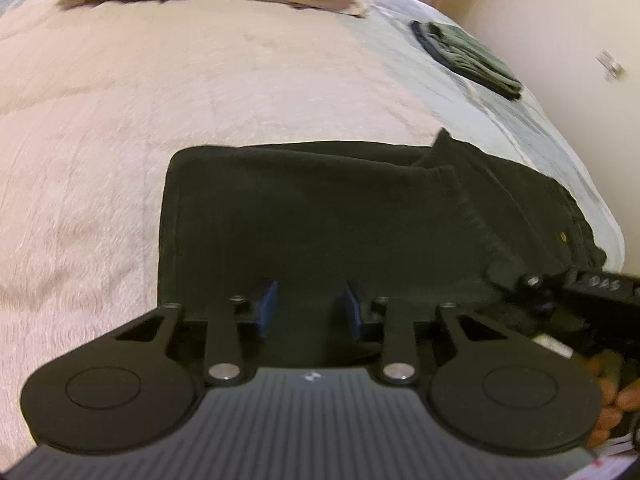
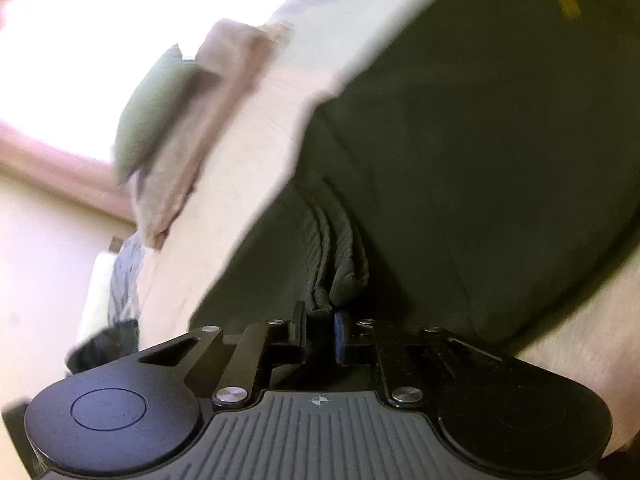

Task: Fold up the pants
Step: 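Release the trousers and press the folded stack flat with both grippers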

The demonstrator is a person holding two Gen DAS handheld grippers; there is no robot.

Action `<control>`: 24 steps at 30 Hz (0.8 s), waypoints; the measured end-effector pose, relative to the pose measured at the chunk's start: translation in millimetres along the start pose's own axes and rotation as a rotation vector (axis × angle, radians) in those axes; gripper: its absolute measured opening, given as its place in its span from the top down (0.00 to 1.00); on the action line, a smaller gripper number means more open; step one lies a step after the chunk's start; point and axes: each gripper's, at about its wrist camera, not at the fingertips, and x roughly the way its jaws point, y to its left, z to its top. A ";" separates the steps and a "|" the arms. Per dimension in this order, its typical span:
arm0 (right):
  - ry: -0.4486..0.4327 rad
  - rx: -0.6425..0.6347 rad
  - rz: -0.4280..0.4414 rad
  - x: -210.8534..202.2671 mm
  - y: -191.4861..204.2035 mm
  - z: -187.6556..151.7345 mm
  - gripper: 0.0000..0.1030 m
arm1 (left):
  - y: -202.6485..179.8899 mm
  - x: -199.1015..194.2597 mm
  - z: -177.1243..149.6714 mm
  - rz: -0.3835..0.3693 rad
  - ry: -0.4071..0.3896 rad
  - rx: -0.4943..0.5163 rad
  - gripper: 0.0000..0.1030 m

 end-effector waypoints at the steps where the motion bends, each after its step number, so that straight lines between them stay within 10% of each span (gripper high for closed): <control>1: -0.023 -0.015 -0.013 -7.6 2.7 -0.7 0.92 | -1.3 1.3 -0.2 -0.011 0.006 0.008 0.81; 15: -0.093 -0.086 -0.226 -9.0 -0.9 -7.9 0.92 | -10.8 15.2 -3.3 0.003 0.022 0.055 0.87; 20: 0.011 -0.089 -0.270 3.4 -13.1 -6.3 0.89 | -10.0 18.1 -2.6 0.014 0.035 0.053 0.87; 24: 0.056 -0.235 -0.363 -6.5 9.3 7.4 0.65 | -8.3 1.1 9.7 0.049 0.000 0.077 0.87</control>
